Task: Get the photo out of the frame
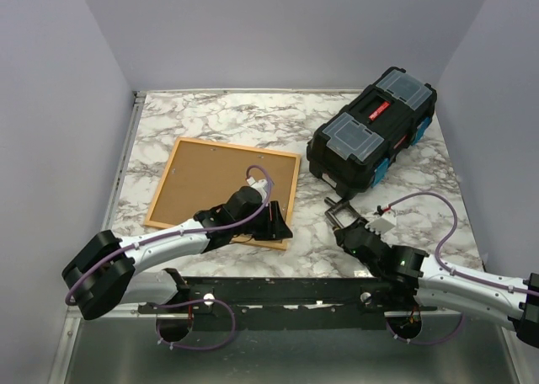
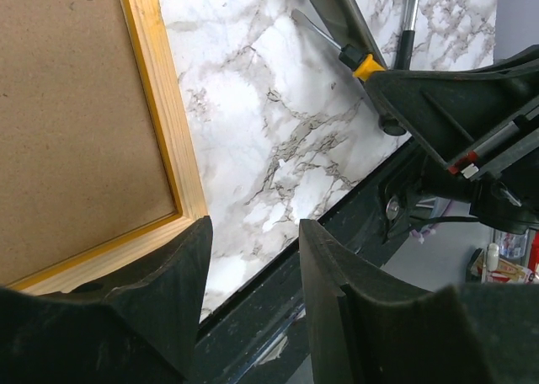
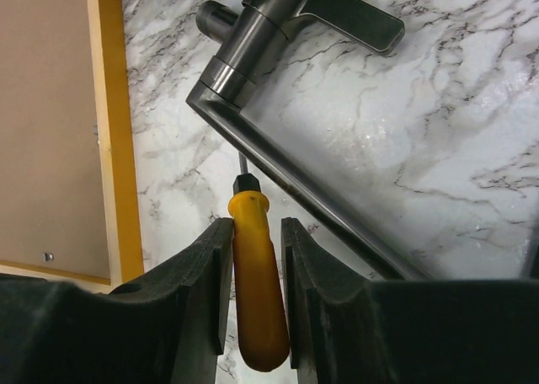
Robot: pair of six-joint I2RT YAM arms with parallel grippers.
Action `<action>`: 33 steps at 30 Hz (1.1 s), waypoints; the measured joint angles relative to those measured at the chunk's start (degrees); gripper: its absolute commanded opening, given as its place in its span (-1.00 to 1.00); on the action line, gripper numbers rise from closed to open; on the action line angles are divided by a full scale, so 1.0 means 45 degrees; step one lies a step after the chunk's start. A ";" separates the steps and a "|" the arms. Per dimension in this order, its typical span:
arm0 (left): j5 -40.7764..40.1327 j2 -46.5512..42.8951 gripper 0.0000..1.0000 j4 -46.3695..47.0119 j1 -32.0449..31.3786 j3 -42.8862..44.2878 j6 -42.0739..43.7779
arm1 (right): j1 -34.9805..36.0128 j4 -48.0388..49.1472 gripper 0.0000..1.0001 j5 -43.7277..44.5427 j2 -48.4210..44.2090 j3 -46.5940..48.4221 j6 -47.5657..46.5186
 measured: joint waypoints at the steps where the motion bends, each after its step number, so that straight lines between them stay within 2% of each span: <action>1: 0.0000 0.0000 -0.05 0.0010 -0.0005 0.0005 0.0000 | 0.0000 -0.0092 -0.27 -0.0015 0.0005 0.0000 0.0170; 10: -0.0005 -0.0087 -0.05 0.0005 -0.0024 0.0005 -0.0005 | 0.0005 -0.0408 -0.18 -0.0427 0.0243 -0.0447 0.1443; 23: -0.0010 -0.0355 -0.05 -0.0024 -0.0024 0.0005 -0.0005 | 0.0005 -0.0379 -0.02 -0.0612 0.0889 -0.0374 0.1729; 28: -0.0063 -0.0583 -0.05 -0.0117 -0.0024 0.0005 0.0010 | 0.0005 -0.0544 0.02 -0.0806 0.1035 -0.0068 0.1146; 33: -0.0301 -0.0869 -0.05 -0.0393 -0.0024 0.0005 0.0107 | 0.0005 -0.0563 0.07 -0.1253 0.1205 0.0855 -0.0471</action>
